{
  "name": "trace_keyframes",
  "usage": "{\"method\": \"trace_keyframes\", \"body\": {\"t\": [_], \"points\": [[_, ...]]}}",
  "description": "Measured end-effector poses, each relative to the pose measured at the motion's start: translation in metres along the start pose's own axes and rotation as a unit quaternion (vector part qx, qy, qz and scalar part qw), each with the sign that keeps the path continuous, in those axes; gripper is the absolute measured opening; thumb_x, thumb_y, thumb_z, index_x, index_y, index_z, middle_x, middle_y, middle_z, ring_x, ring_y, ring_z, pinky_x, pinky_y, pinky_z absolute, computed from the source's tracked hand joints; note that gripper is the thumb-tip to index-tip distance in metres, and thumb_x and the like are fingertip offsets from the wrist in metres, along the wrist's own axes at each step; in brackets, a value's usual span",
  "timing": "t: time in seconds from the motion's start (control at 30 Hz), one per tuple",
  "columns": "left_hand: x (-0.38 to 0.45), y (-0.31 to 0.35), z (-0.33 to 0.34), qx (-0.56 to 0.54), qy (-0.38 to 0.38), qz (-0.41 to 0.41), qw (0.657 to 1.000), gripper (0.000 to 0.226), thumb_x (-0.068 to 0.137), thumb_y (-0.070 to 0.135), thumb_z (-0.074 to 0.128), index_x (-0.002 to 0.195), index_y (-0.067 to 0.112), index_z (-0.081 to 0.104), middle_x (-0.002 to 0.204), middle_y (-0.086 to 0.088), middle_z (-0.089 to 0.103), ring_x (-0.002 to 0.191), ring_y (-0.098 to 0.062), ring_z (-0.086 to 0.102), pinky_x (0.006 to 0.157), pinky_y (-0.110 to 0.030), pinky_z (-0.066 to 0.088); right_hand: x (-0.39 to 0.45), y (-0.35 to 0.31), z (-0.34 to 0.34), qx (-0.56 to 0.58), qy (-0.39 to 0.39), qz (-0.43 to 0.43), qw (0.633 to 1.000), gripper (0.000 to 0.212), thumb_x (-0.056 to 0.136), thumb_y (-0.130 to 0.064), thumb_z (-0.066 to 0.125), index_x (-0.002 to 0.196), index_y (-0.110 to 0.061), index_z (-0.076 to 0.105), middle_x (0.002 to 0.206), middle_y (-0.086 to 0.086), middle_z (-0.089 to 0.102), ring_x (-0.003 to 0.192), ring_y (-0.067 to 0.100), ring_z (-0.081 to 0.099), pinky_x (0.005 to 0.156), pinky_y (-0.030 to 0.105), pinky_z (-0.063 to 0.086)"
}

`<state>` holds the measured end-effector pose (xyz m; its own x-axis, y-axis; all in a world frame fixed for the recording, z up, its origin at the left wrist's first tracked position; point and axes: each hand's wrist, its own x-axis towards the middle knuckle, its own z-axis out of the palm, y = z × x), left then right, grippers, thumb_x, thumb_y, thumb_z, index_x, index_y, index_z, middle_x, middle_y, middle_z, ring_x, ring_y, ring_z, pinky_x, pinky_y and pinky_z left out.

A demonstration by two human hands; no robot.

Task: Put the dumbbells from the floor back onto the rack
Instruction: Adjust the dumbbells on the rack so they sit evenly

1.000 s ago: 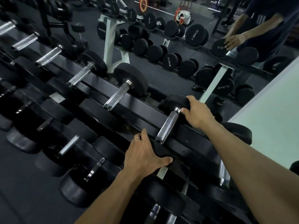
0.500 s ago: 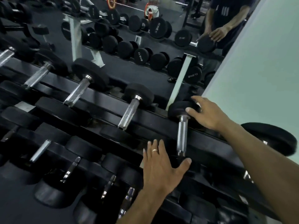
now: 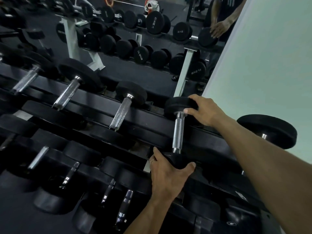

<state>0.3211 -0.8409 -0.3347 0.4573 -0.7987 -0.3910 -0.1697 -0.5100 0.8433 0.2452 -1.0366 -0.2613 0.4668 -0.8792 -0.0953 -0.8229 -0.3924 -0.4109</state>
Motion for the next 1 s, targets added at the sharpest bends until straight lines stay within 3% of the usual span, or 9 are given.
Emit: {"method": "trace_keyframes", "body": {"t": [0.27,0.57,0.77,0.87,1.0], "points": [[0.009,-0.002,-0.007,0.045,-0.014,0.029,0.998,0.131,0.059,0.060,0.080,0.153,0.014,0.002,0.157,-0.012,0.019,0.143,-0.022,0.024,0.111,-0.027,0.027,-0.007,0.010,0.003,0.006,0.024,0.030,0.999,0.052,0.093,-0.036,0.064,0.138,-0.018,0.048,0.124,0.011,0.064,0.112,0.032,0.059,0.091,0.034,0.043],[0.014,-0.007,-0.011,0.045,-0.015,0.028,0.998,0.130,0.055,0.062,0.081,0.153,0.016,0.010,0.154,-0.010,0.026,0.141,-0.021,0.029,0.116,-0.036,0.030,-0.006,0.006,0.011,0.003,0.047,0.029,0.998,0.052,0.093,-0.038,0.063,0.138,-0.018,0.047,0.124,0.011,0.062,0.111,0.032,0.059,0.095,0.039,0.045],[0.015,-0.008,-0.019,0.080,-0.039,0.022,0.996,0.133,0.054,0.072,0.076,0.153,0.017,0.007,0.156,-0.010,0.025,0.142,-0.024,0.030,0.112,-0.039,0.035,-0.022,0.000,0.003,-0.036,-0.016,0.018,0.999,0.072,0.096,-0.038,0.056,0.154,-0.015,0.020,0.148,0.015,0.042,0.129,0.034,0.047,0.106,0.042,0.039],[0.006,-0.005,-0.019,0.124,-0.012,0.058,0.991,0.125,0.065,0.070,0.070,0.154,0.012,0.003,0.159,-0.015,0.019,0.148,-0.027,0.014,0.117,-0.041,0.026,-0.054,0.004,0.000,-0.051,-0.001,0.007,0.999,0.073,0.095,-0.038,0.057,0.154,-0.017,0.019,0.150,0.014,0.039,0.129,0.033,0.048,0.105,0.041,0.039],[-0.025,0.002,-0.004,0.168,0.072,0.194,0.964,0.102,0.084,0.060,0.058,0.152,0.005,0.007,0.160,-0.017,0.015,0.150,-0.027,-0.004,0.123,-0.043,0.005,-0.098,0.024,-0.016,-0.072,0.010,0.022,0.997,0.070,0.097,-0.039,0.055,0.154,-0.015,0.022,0.157,0.011,0.030,0.139,0.030,0.039,0.111,0.040,0.034]]}}
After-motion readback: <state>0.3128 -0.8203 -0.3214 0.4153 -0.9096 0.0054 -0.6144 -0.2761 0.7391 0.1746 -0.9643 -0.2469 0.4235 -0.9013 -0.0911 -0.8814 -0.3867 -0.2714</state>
